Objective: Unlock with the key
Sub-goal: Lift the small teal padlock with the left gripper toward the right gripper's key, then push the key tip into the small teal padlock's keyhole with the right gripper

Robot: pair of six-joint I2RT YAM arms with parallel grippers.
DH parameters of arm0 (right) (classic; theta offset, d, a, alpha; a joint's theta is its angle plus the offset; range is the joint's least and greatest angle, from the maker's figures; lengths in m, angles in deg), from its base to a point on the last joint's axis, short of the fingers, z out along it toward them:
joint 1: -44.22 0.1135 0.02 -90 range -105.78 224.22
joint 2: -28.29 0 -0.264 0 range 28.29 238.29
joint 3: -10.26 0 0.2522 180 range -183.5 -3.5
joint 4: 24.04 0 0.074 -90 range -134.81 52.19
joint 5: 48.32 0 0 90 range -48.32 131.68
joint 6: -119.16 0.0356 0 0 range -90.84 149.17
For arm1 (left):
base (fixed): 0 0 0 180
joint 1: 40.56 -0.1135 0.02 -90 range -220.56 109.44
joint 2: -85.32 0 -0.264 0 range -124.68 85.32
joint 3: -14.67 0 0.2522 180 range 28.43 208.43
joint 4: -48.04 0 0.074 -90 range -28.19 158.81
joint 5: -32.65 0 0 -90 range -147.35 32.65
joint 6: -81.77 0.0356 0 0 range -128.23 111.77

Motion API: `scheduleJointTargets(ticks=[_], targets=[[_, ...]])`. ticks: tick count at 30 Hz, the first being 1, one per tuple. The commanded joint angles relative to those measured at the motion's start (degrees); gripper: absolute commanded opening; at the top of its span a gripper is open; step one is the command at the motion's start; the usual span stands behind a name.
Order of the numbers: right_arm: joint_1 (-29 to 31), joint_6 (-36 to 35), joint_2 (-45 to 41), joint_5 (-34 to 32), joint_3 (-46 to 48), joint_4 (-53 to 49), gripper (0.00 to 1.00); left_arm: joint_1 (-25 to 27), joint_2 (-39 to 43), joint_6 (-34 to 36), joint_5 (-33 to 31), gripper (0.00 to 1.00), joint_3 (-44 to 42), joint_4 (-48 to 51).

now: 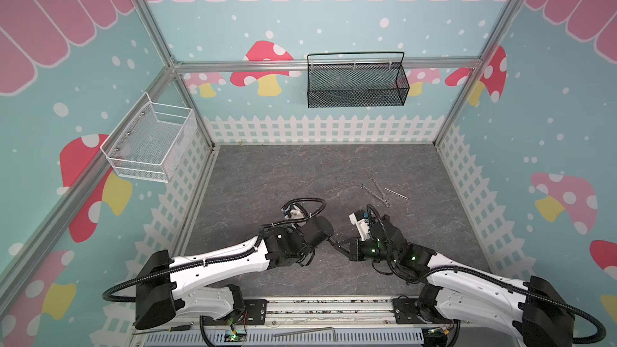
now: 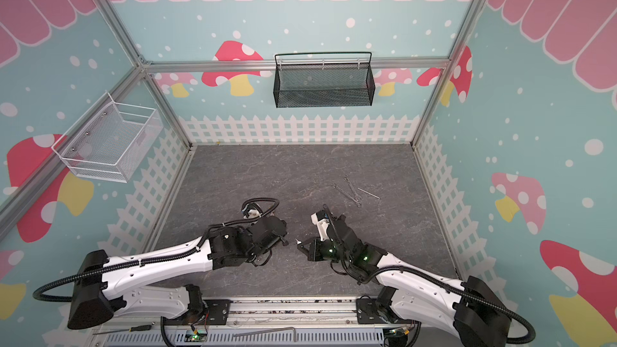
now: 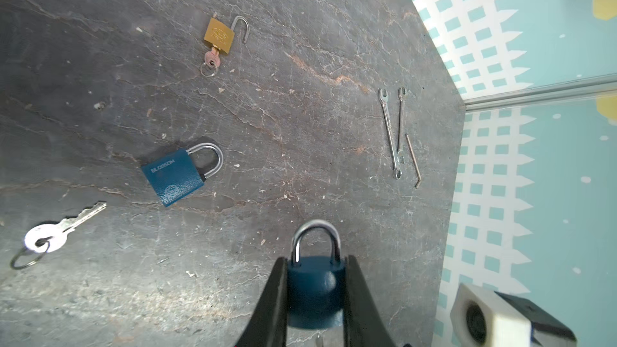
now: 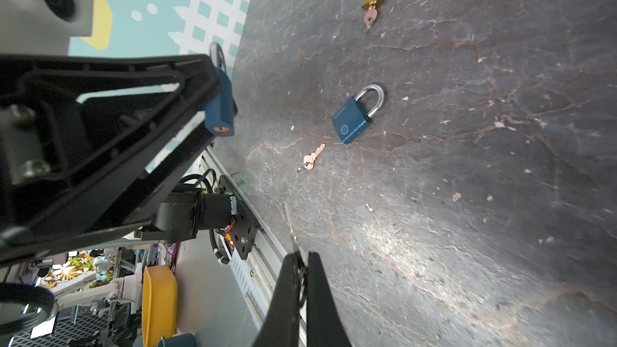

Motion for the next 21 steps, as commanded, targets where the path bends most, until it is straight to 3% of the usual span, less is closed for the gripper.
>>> scheduleJointTargets(ticks=[1, 21], targets=[[1.4, 3.1, 0.6, -4.9, 0.4, 5.8, 0.00, -0.4, 0.0, -3.7, -1.3, 0.00, -0.5, -1.5], [4.5, 6.5, 6.3, -9.4, -3.3, 9.5, 0.00, -1.1, -2.6, -3.3, 0.4, 0.00, 1.1, -1.2]])
